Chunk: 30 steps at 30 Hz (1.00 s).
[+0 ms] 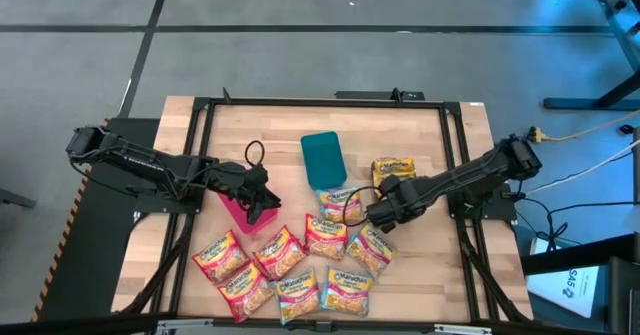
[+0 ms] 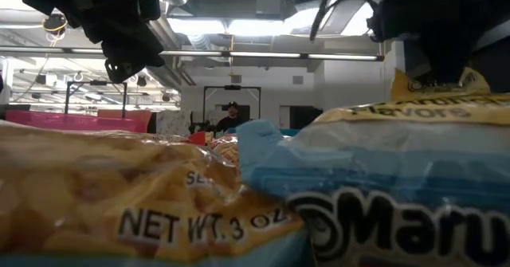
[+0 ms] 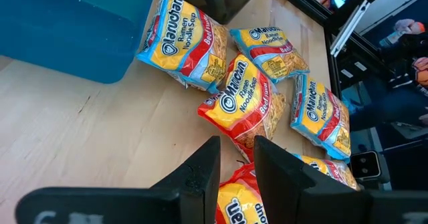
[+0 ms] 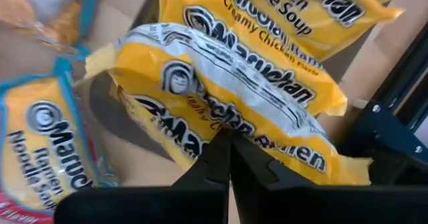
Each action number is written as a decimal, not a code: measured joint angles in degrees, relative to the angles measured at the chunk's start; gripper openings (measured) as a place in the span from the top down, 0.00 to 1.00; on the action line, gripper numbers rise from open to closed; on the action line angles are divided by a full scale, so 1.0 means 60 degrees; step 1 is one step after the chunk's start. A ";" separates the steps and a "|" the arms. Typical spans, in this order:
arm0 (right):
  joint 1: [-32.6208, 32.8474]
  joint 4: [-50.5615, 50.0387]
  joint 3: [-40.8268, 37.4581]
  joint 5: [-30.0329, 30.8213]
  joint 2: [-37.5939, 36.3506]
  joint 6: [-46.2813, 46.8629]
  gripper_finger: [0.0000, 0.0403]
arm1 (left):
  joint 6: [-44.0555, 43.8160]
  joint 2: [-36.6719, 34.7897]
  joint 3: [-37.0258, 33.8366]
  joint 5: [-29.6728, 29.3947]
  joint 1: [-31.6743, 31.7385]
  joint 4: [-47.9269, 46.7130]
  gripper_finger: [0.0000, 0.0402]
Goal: Sort Maruchan noodles
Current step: Put the yellow noodle pack into the black bin
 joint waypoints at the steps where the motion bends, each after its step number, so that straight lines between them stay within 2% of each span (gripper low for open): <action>1: -0.0005 0.0150 -0.0117 -0.0084 -0.0005 0.0004 0.99 | 0.0000 0.0000 0.0000 0.0000 -0.0004 -0.0003 0.79; 11: 0.0000 0.0626 -0.0304 -0.0195 -0.0015 0.0038 0.98 | 0.0000 0.0000 0.0000 0.0000 0.0000 -0.0020 0.79; 21: 0.0000 -0.1216 0.1209 0.0201 -0.0006 0.0161 0.98 | 0.0004 0.0000 0.0000 0.0000 -0.0002 -0.0053 0.79; 25: 0.0000 -0.1235 0.1067 0.0381 0.0004 0.0167 0.99 | 0.0004 0.0000 0.0000 0.0000 0.0000 -0.0087 0.79; 30: 0.0000 -0.1031 0.0417 -0.0059 0.0004 0.0407 0.99 | 0.0007 0.0000 0.0000 0.0000 -0.0004 -0.0102 0.79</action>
